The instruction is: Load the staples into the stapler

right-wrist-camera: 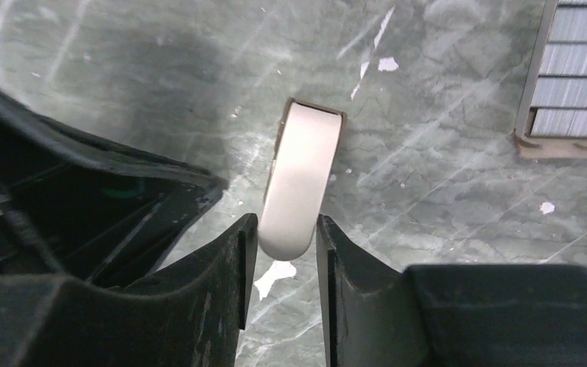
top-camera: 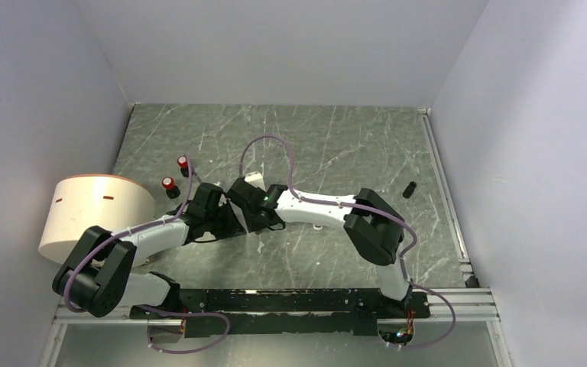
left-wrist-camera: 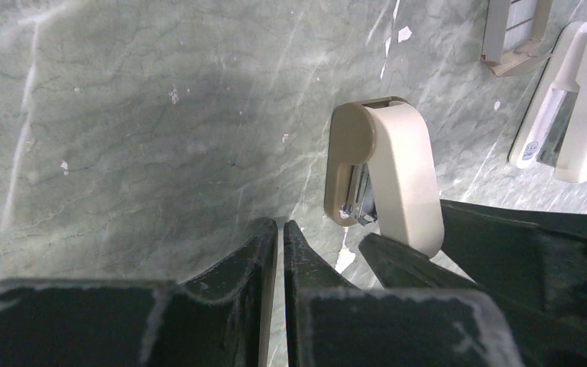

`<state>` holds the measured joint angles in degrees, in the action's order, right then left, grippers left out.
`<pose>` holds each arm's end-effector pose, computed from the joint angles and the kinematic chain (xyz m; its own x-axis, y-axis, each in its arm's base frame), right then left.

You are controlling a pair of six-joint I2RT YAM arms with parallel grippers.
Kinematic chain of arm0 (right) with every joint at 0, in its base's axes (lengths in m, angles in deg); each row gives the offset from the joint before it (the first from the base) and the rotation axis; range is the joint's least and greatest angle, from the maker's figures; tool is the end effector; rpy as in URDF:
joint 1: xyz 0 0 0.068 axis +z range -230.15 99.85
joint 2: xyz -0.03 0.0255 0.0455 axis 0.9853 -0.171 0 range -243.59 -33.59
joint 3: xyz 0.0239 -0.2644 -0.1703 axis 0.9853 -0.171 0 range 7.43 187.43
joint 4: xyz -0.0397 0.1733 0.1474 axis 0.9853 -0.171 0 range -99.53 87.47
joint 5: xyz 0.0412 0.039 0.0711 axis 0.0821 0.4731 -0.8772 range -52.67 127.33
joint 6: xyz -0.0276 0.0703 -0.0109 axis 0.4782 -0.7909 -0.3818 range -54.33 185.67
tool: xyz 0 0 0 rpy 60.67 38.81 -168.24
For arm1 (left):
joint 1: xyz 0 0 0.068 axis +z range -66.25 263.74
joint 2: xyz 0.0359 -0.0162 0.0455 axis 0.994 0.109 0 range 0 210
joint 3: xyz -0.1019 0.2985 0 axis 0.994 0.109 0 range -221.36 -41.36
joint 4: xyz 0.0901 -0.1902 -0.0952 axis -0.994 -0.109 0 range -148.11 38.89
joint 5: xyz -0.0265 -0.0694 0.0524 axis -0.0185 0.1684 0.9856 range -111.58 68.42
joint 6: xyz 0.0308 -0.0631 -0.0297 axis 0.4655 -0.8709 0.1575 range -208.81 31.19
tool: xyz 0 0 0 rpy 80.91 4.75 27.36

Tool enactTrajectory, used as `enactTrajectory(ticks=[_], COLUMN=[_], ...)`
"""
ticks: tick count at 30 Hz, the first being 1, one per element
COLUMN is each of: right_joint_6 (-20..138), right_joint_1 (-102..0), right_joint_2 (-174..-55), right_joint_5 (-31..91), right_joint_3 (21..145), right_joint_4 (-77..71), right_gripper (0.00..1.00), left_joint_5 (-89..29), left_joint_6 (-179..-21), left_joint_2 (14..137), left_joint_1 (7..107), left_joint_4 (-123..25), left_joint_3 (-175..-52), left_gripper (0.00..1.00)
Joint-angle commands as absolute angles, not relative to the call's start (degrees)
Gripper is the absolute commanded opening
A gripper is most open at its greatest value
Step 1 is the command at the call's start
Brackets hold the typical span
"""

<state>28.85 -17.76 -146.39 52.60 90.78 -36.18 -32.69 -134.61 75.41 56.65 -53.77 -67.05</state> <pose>0.2075 0.3601 0.2236 -0.8101 -0.3014 -0.5029 -0.3925 0.9160 0.0831 0.1807 -0.1063 0.1794 -0.8870 -0.3365 -0.3162 -0.1210 0.8303 -0.5441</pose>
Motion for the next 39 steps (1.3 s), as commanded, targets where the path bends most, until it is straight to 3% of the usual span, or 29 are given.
enactTrajectory(ticks=[1, 8, 25, 28, 39], right_joint_6=[27.2, 26.7, 27.3, 26.9, 26.9], right_joint_1=[-18.2, -18.4, -19.4, -19.5, -21.3], right_joint_2=[-148.8, -150.7, -157.2, -155.5, -147.2], right_joint_5=[53.7, 52.8, 49.6, 50.2, 53.3], right_joint_3=[92.2, 91.0, 94.1, 93.8, 94.9], right_joint_4=[-38.8, -39.1, -41.5, -40.6, -39.7], right_gripper=[0.36, 0.24, 0.19, 0.21, 0.49], left_joint_5=[-30.4, -30.4, -28.9, -29.1, -27.5], left_joint_6=[-133.1, -132.9, -133.7, -133.8, -133.9], left_joint_2=[75.1, 75.1, 74.0, 74.1, 72.2], left_joint_1=[56.7, 56.8, 57.3, 57.2, 57.4], left_joint_4=[-55.7, -55.5, -56.2, -56.2, -57.9], left_joint_3=[-68.1, -67.8, -67.4, -67.4, -67.9], left_gripper=[0.15, 0.15, 0.15, 0.15, 0.17])
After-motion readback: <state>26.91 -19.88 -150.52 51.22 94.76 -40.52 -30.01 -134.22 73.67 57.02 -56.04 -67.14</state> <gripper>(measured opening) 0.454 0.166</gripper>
